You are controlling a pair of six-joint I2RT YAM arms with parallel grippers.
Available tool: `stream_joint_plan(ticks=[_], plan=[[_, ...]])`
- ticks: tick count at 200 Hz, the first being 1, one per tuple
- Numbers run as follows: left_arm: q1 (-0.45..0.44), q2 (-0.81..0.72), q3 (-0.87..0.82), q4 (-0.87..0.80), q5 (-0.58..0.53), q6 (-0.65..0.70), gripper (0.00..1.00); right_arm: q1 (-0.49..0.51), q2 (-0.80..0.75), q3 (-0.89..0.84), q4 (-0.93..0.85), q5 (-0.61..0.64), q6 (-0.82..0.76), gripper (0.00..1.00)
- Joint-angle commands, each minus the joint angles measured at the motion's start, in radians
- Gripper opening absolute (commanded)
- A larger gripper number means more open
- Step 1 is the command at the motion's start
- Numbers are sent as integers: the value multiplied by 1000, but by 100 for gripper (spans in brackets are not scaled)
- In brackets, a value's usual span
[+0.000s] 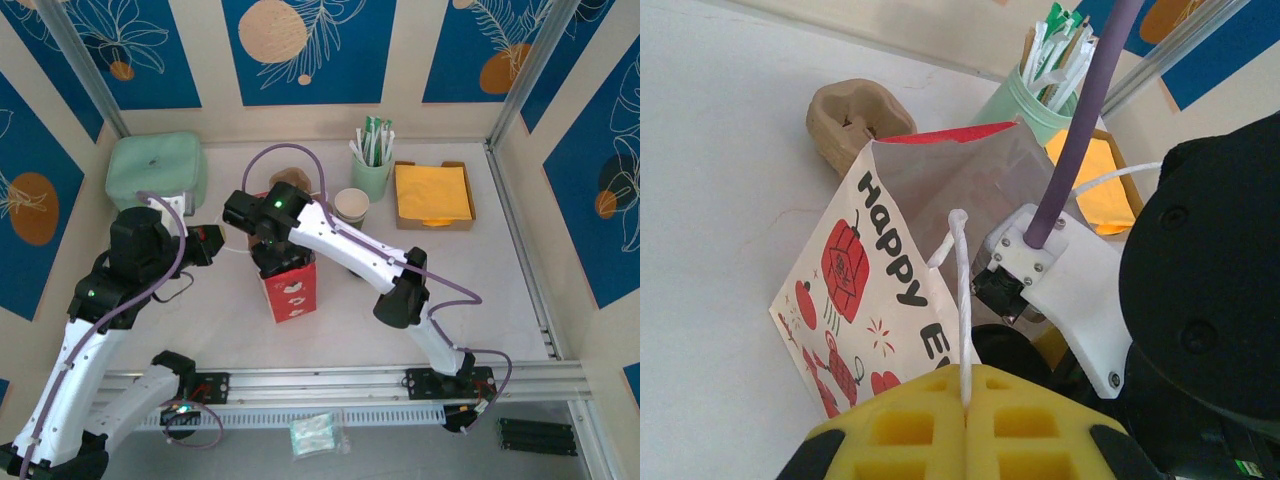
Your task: Pack the takeout coffee
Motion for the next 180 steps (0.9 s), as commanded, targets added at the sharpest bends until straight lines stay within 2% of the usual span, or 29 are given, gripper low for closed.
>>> stream_joint_plan(ticks=[1,105,180], plan=[[11,-11,-5,12,-6,-4,0,1,12,-10,-11,-37,0,62],[12,-15,-7,10,-5,-5,0,0,7,-64,33,-75,19,62],[12,-21,-6,10,-14,-13,0,-15,-13,-65,19,-132,93,62]])
